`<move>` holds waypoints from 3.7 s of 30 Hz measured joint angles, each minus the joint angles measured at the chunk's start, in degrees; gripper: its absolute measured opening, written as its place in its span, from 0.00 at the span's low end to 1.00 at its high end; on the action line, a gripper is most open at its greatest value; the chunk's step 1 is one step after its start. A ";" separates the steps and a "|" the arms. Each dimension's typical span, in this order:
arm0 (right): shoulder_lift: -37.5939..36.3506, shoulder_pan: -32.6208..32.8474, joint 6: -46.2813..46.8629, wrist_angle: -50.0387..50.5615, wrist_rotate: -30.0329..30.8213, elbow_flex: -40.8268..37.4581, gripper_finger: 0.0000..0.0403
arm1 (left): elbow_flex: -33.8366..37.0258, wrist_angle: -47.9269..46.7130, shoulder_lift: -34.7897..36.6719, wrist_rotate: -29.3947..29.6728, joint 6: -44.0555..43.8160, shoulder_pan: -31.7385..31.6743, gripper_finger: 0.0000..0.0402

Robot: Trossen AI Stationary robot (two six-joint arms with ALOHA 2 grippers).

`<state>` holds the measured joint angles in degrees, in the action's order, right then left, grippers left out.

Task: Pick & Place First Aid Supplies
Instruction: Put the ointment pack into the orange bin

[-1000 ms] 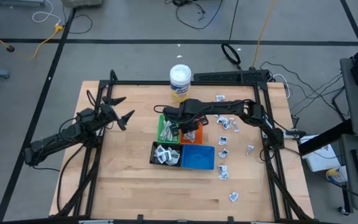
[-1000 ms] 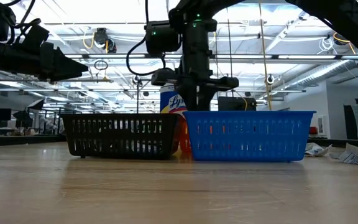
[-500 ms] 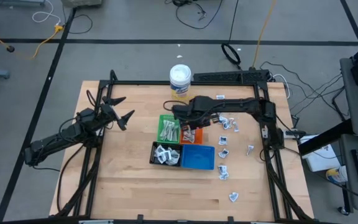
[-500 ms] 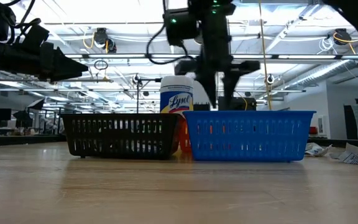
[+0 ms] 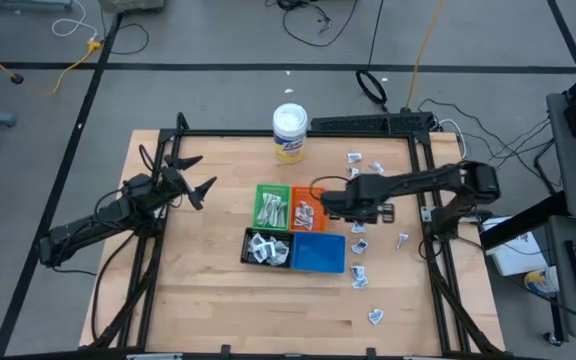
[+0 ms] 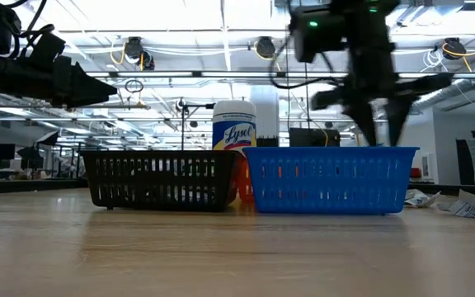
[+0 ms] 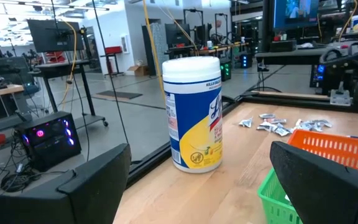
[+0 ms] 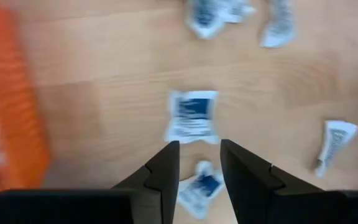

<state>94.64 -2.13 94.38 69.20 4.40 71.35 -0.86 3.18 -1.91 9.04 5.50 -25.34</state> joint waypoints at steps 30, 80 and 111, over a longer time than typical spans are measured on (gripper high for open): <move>-19.22 9.37 23.27 -6.15 -12.18 -32.02 0.27 | 0.00 0.02 -0.01 0.00 0.00 0.01 0.98; 0.45 -6.96 -7.72 3.24 -2.95 5.42 0.00 | 0.00 0.02 -0.01 0.00 -0.01 0.00 0.98; 19.84 -5.85 -20.06 -12.34 -3.16 20.38 0.00 | 0.00 0.02 -0.01 0.00 0.00 0.02 0.98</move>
<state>114.48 -7.98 74.32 56.87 1.25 91.74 -0.86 3.20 -1.93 9.04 5.50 -25.32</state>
